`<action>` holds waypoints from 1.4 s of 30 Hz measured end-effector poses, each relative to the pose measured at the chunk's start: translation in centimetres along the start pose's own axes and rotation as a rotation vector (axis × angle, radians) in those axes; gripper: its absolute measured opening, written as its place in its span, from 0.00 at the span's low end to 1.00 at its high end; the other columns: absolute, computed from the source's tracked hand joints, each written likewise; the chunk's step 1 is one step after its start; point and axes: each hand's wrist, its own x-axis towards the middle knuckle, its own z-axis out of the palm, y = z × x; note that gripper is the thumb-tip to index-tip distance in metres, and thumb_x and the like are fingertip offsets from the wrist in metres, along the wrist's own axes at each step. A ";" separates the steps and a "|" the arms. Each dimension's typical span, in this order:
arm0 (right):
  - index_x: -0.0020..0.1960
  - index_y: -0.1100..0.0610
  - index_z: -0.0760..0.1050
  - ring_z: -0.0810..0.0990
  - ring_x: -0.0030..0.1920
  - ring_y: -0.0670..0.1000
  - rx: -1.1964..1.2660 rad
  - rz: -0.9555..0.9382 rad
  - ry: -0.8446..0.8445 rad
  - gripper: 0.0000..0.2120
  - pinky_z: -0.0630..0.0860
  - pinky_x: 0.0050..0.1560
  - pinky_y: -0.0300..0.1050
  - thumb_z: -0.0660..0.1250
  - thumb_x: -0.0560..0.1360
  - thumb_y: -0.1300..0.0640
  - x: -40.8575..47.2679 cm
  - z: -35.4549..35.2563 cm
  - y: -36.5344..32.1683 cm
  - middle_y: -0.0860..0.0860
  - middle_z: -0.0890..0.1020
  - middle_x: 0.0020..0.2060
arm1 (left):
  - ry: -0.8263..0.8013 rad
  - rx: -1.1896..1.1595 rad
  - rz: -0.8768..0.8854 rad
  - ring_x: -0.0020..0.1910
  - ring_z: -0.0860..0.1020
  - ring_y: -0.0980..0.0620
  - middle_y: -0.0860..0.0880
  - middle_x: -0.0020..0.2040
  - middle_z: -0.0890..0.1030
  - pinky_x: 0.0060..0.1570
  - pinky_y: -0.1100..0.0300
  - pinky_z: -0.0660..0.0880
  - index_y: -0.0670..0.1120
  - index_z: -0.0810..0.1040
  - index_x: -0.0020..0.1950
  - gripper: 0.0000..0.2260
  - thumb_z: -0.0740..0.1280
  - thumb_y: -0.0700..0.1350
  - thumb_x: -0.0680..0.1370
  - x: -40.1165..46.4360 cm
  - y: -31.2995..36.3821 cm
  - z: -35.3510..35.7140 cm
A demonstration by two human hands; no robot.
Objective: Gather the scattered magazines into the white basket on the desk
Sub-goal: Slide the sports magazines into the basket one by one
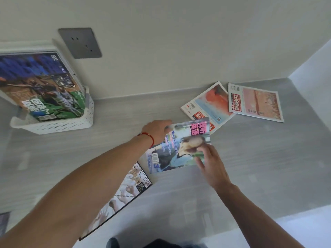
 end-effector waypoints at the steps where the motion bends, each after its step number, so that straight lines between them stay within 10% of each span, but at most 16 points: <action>1: 0.62 0.65 0.74 0.75 0.61 0.61 0.025 0.082 0.080 0.17 0.76 0.60 0.56 0.72 0.75 0.63 0.4 -0.1 -0.6 0.61 0.76 0.59 | 0.075 -0.106 -0.010 0.48 0.80 0.45 0.50 0.52 0.81 0.51 0.51 0.78 0.49 0.77 0.59 0.08 0.60 0.47 0.85 -0.7 -0.5 -0.7; 6: 0.80 0.60 0.55 0.77 0.65 0.64 0.496 0.515 0.005 0.29 0.73 0.66 0.60 0.59 0.84 0.50 5.2 -0.7 -6.8 0.62 0.77 0.65 | 0.295 -0.777 -0.158 0.27 0.70 0.53 0.49 0.40 0.78 0.24 0.63 0.69 0.55 0.77 0.52 0.05 0.63 0.46 0.84 -6.1 -5.4 -4.9; 10: 0.72 0.60 0.70 0.87 0.47 0.59 0.993 0.489 -0.067 0.18 0.84 0.45 0.54 0.60 0.85 0.55 9.2 0.2 -15.1 0.61 0.85 0.54 | 0.317 -0.997 -0.265 0.30 0.74 0.49 0.45 0.46 0.81 0.25 0.59 0.71 0.61 0.79 0.56 0.07 0.65 0.48 0.83 -10.9 -11.7 -8.0; 14: 0.55 0.61 0.79 0.85 0.38 0.55 0.885 0.341 -0.124 0.07 0.84 0.37 0.50 0.63 0.82 0.61 12.1 2.0 -23.1 0.57 0.87 0.42 | 0.375 -1.290 -0.394 0.59 0.79 0.47 0.52 0.62 0.80 0.59 0.45 0.78 0.54 0.74 0.72 0.19 0.69 0.49 0.81 -15.1 -18.1 -10.9; 19: 0.48 0.54 0.82 0.84 0.41 0.46 0.557 0.040 -0.005 0.02 0.79 0.46 0.35 0.70 0.78 0.58 15.9 3.9 -31.8 0.50 0.86 0.41 | 0.604 -0.895 -0.291 0.41 0.75 0.48 0.43 0.40 0.77 0.45 0.53 0.73 0.46 0.77 0.41 0.10 0.67 0.47 0.81 -19.3 -25.4 -16.5; 22: 0.46 0.55 0.84 0.79 0.36 0.37 0.487 -0.044 0.071 0.03 0.69 0.39 0.22 0.72 0.76 0.58 18.0 4.8 -36.6 0.44 0.83 0.35 | 0.757 -0.732 -0.290 0.40 0.79 0.48 0.43 0.40 0.80 0.42 0.58 0.78 0.51 0.78 0.41 0.10 0.71 0.39 0.79 -20.4 -29.0 -19.8; 34: 0.36 0.63 0.80 0.75 0.31 0.57 0.437 0.068 -0.033 0.11 0.72 0.35 0.47 0.63 0.74 0.62 22.4 12.0 -41.9 0.56 0.80 0.28 | 0.833 -0.780 -0.518 0.51 0.86 0.43 0.42 0.49 0.87 0.61 0.47 0.81 0.42 0.85 0.52 0.07 0.70 0.45 0.80 -17.0 -36.4 -21.3; 42: 0.47 0.47 0.81 0.82 0.52 0.54 0.851 0.300 -0.281 0.15 0.79 0.59 0.56 0.69 0.74 0.68 23.0 15.4 -40.6 0.47 0.85 0.54 | 0.643 -0.828 -0.514 0.44 0.80 0.47 0.51 0.38 0.84 0.44 0.60 0.75 0.39 0.83 0.45 0.07 0.65 0.34 0.77 -16.0 -36.8 -20.0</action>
